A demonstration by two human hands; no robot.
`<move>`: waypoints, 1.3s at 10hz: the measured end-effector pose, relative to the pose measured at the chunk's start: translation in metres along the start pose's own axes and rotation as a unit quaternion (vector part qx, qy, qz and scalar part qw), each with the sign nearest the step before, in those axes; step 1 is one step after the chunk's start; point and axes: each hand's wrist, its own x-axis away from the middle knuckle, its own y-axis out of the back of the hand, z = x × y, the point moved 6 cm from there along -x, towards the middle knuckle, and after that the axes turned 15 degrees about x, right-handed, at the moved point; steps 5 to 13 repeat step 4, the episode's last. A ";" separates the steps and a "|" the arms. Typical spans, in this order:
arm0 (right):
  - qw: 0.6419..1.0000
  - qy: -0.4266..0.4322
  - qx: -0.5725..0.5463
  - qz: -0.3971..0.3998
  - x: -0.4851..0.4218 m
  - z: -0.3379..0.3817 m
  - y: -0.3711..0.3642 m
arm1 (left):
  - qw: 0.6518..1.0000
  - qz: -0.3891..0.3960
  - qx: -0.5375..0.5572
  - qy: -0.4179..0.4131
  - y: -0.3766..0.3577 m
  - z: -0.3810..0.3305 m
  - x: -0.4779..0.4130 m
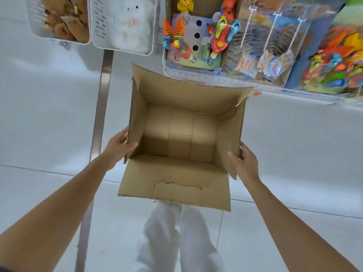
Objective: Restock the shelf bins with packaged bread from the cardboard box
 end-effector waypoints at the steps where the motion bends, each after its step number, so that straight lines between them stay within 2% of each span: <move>1: 1.000 -0.011 0.004 -0.011 0.000 -0.025 -0.024 | 1.000 -0.002 -0.019 -0.008 -0.003 0.027 -0.009; 2: 0.999 -0.036 -0.016 0.005 0.002 -0.037 -0.035 | 0.997 -0.019 -0.068 -0.023 -0.008 0.037 -0.009; 3: 0.998 -0.056 0.025 0.004 0.020 -0.034 -0.024 | 0.980 -0.123 -0.151 -0.044 -0.011 0.020 0.017; 4: 0.992 -0.047 0.093 -0.067 0.041 -0.009 0.002 | 0.938 -0.263 -0.212 -0.075 -0.014 -0.010 0.060; 13: 0.992 -0.047 0.093 -0.067 0.041 -0.009 0.002 | 0.938 -0.263 -0.212 -0.075 -0.014 -0.010 0.060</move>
